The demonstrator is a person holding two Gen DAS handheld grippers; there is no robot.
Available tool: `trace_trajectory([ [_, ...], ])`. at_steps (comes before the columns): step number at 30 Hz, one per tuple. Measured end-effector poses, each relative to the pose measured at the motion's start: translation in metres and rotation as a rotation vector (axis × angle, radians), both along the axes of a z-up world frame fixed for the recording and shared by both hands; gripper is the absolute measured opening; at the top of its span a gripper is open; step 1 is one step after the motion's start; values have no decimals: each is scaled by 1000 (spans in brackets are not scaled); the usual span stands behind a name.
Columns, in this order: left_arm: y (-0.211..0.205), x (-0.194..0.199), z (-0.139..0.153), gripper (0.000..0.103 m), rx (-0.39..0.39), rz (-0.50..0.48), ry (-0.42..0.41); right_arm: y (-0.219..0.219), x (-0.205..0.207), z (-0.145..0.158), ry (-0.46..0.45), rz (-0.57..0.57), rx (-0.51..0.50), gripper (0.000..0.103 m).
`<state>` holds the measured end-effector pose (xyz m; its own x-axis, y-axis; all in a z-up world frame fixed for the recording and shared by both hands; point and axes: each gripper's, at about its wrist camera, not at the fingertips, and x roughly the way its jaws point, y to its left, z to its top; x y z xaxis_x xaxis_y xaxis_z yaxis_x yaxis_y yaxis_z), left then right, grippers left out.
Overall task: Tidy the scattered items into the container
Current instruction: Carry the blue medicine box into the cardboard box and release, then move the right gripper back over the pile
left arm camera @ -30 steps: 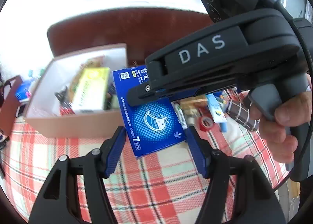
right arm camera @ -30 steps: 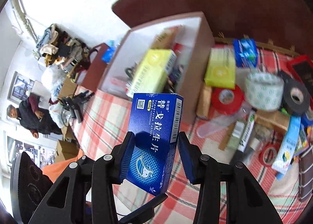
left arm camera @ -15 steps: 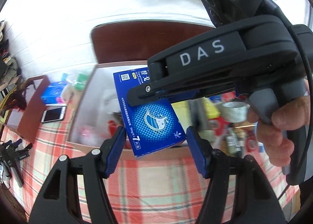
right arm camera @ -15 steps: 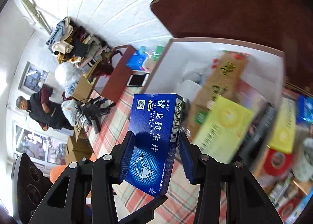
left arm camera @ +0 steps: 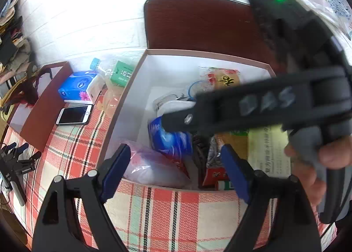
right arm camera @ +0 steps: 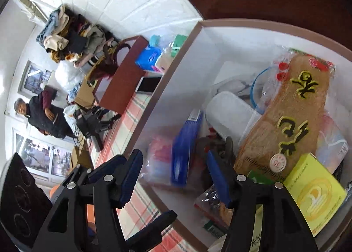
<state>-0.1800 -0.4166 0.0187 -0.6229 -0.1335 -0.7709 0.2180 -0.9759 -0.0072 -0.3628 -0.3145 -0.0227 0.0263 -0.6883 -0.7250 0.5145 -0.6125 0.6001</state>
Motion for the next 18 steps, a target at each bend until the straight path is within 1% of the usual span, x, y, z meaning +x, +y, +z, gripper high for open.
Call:
trace_trajectory([
  [2,-1,2,0,84,3,8,2,6,-2,5,12,-20,-20,74],
  [5,1,7,2,84,14,12,7,18,-3,11,20,-42,-37,74],
  [9,14,18,10,84,16,-10,13,43,1,24,14,-76,-64,74],
  [12,30,28,16,84,12,-35,20,72,8,38,32,-119,-75,74],
  [15,51,36,21,84,17,-74,22,103,15,49,24,-163,-65,74],
  [18,76,45,24,84,27,-120,25,138,25,61,42,-205,-45,74],
])
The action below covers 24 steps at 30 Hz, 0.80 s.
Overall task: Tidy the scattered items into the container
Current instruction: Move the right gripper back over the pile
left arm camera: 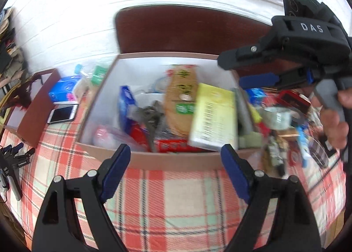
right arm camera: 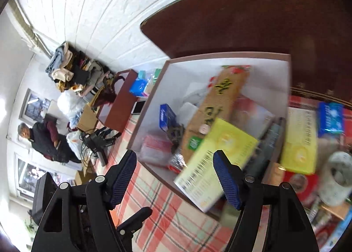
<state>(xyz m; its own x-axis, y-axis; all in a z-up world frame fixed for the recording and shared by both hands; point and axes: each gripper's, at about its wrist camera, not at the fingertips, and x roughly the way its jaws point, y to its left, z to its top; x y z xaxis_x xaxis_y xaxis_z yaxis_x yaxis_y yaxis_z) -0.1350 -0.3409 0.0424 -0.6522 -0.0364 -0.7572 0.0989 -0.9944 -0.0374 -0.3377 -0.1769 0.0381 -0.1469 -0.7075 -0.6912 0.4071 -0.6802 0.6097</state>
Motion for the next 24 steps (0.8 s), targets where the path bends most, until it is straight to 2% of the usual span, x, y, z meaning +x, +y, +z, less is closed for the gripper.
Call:
trace_trajectory([
  [8,65,22,4,84,14,-122,1,97,37,15,-1,-109,25,74],
  [16,114,37,18,85,15,-189,20,178,75,10,-23,-193,21,74],
  [24,175,36,12,85,4,-278,-4,246,100,-1,-45,-277,19,74],
])
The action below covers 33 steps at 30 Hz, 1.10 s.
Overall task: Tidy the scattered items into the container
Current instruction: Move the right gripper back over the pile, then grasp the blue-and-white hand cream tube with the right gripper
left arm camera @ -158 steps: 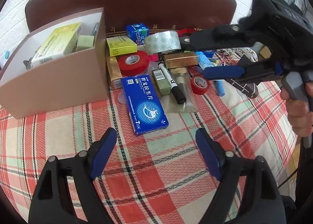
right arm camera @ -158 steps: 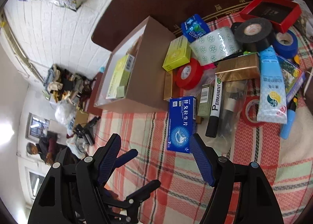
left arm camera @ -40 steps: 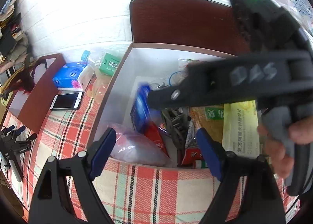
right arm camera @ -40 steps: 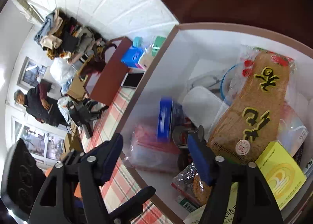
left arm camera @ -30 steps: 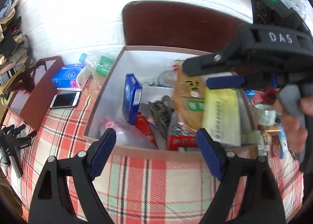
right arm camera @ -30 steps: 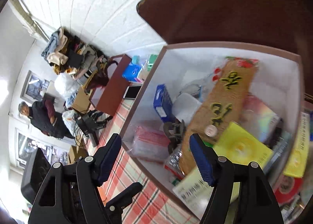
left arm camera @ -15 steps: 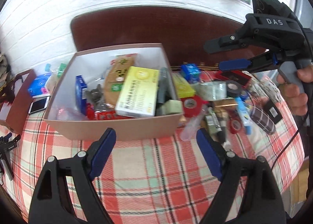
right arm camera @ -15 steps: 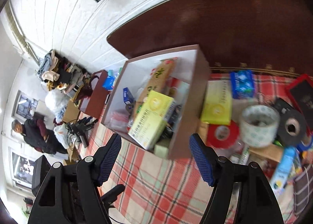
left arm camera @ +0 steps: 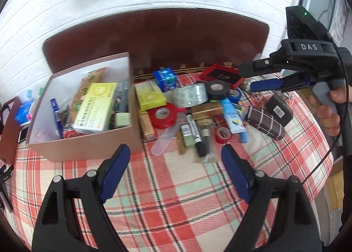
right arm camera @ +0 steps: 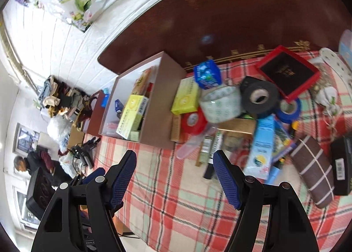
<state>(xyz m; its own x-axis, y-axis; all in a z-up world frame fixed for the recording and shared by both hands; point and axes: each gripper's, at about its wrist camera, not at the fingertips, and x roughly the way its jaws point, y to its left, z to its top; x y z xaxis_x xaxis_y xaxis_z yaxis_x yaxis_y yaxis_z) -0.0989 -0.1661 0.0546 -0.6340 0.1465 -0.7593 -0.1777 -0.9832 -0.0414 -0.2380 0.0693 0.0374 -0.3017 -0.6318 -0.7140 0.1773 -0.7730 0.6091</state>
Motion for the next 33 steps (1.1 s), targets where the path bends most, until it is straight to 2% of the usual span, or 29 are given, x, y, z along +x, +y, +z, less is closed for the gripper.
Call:
trace_trajectory([
  [8,55,-10,-23,85,5,-65,-43,59,13,-25,-40,-54,28,74],
  [14,87,-20,-46,85,-39,-94,-99,90,14,-54,-82,-77,-4,74],
  [25,124,-38,-79,85,-58,-138,-170,116,14,-93,-137,-62,8,74],
  [29,132,-48,-87,85,-28,-145,-181,107,8,-105,-150,-44,-26,74],
  [33,133,-67,-93,84,49,-138,-165,97,-9,-114,-158,-42,-79,74],
])
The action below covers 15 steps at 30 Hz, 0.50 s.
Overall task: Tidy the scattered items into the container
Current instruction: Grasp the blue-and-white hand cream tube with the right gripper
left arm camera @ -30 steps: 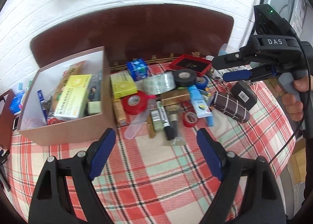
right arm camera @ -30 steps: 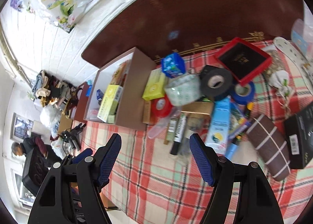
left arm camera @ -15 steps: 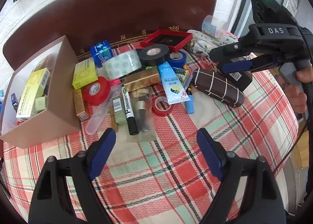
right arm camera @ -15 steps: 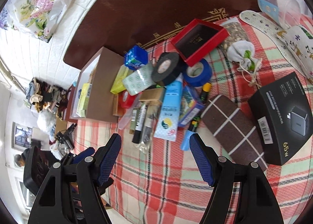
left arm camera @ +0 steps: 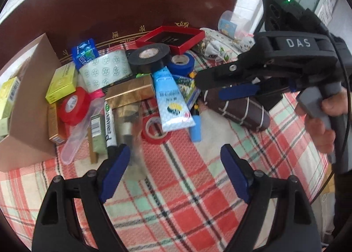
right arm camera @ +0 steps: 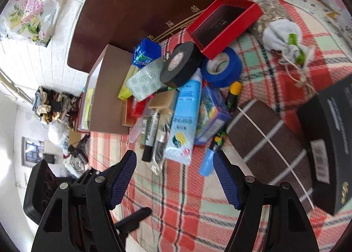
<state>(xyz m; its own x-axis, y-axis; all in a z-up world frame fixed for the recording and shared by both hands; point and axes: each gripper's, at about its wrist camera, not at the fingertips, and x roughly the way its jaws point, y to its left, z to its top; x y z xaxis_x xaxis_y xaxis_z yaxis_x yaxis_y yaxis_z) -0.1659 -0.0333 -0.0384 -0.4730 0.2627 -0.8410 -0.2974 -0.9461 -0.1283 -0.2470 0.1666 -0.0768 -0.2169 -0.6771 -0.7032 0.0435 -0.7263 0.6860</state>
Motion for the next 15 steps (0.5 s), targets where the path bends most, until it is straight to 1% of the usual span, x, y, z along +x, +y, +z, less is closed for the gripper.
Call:
trace_trajectory([
  [2,3,-8,-2,82,20,0,6,-8,-10,-2,6,16,-14,74],
  [6,10,-27,-10,76,30,-13,11,-20,-30,-6,8,27,8,74],
  [12,16,-44,-19,75,50,-9,36,-34,-57,-20,-16,47,57,74],
  [15,19,-51,-26,75,60,-9,25,-43,-65,-25,-16,73,90,74],
])
